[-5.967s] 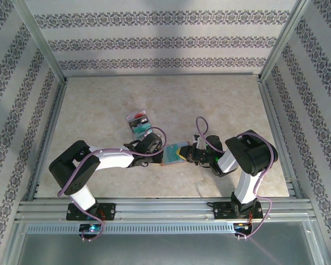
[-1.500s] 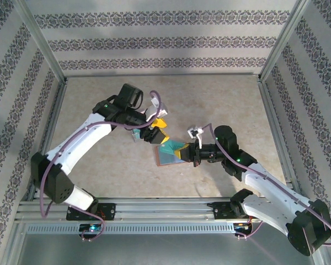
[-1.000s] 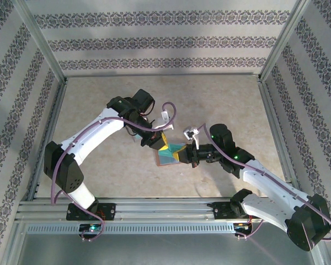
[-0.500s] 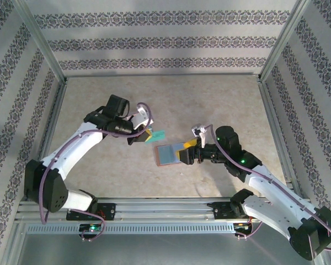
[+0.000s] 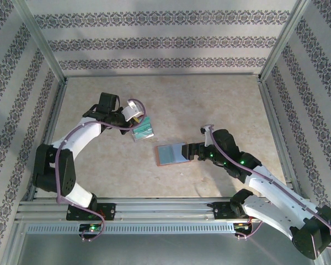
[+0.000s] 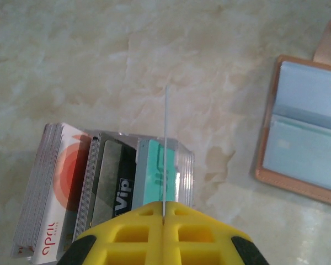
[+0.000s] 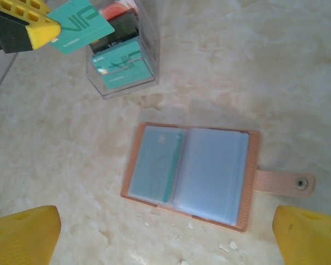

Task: Take the credit cards out of the card holder

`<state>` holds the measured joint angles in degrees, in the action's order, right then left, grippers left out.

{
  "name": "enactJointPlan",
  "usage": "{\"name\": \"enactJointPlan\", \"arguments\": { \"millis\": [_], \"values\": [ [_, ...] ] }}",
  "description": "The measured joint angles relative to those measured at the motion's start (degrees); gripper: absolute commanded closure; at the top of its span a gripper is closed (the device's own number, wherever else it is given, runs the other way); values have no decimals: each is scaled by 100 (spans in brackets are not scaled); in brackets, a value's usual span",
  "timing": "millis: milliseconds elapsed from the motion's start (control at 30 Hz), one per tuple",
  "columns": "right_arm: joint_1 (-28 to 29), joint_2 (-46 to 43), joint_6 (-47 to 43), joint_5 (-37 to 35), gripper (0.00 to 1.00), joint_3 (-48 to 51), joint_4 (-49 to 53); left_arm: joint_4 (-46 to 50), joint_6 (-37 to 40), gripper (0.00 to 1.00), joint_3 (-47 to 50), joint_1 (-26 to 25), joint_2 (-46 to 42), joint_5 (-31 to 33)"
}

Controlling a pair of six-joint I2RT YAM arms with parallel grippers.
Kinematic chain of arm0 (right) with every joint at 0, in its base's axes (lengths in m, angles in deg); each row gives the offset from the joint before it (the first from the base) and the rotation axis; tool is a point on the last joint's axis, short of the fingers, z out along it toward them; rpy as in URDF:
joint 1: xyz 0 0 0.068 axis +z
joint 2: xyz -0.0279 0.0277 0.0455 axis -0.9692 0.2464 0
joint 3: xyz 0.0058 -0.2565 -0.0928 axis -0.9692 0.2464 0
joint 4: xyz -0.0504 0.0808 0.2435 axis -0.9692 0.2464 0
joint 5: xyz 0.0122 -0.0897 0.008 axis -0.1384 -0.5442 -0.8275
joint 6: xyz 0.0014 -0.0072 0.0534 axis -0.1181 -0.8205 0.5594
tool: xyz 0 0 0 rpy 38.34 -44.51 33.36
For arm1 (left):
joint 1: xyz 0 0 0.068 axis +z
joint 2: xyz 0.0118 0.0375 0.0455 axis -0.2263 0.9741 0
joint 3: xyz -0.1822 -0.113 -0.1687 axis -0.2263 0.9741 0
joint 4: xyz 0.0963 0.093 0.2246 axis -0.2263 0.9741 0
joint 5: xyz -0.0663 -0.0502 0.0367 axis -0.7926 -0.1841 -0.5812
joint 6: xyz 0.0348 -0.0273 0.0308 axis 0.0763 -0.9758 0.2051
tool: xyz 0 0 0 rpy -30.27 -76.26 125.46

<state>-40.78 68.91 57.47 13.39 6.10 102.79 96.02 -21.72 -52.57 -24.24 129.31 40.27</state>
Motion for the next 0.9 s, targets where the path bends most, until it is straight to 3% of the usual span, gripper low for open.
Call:
{"name": "enactJointPlan", "arguments": {
  "millis": [300,800,833,900],
  "values": [
    [114,0,129,-409,2,-59,223,-125,136,100,-4,79,407,-83],
    [133,2,149,-470,2,-74,258,-118,190,99,-120,116,988,-118],
    [140,4,149,-470,2,-74,258,-114,190,95,-142,116,1016,-120],
    [203,31,149,-505,3,-83,258,-81,212,76,-199,116,1060,-111]
  ]
}}
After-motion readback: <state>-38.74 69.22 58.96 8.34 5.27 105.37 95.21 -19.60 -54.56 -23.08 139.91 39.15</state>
